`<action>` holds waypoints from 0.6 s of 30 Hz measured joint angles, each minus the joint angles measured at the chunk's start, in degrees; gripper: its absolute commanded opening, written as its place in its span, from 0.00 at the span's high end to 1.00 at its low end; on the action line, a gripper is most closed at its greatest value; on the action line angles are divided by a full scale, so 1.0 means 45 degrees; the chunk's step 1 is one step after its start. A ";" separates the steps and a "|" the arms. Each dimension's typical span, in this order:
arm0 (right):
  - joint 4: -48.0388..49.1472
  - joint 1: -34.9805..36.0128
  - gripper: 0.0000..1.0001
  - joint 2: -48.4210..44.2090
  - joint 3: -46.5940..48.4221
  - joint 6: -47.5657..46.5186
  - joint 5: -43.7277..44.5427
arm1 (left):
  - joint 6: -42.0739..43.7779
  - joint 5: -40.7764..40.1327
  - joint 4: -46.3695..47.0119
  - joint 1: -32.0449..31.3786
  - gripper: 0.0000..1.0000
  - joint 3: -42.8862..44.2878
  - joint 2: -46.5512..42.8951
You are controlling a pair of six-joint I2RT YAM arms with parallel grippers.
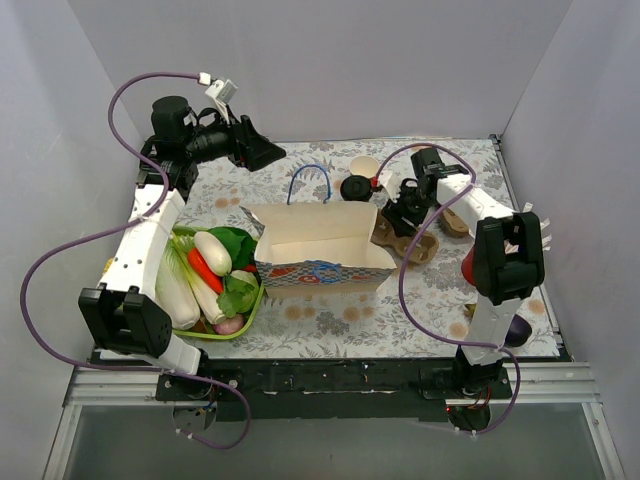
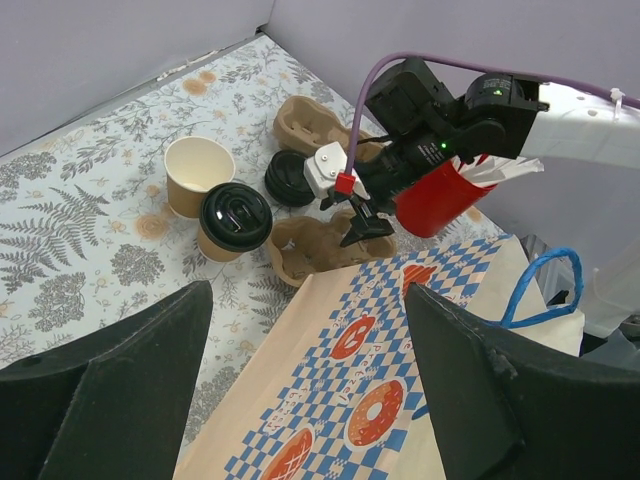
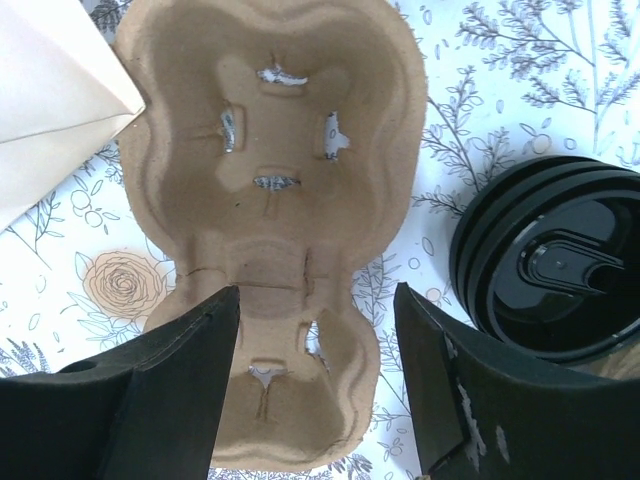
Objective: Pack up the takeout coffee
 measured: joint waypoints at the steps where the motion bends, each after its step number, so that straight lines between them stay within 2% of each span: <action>1: 0.0078 0.0005 0.32 -0.0039 0.0000 0.0058 0.0087 | 0.0000 0.0019 0.0000 0.0000 0.22 0.0000 0.0024; 18: 0.0189 0.0005 0.33 -0.0510 -0.0447 0.0413 0.0345 | -0.0010 0.0282 -0.0019 0.0005 0.22 0.0107 0.0738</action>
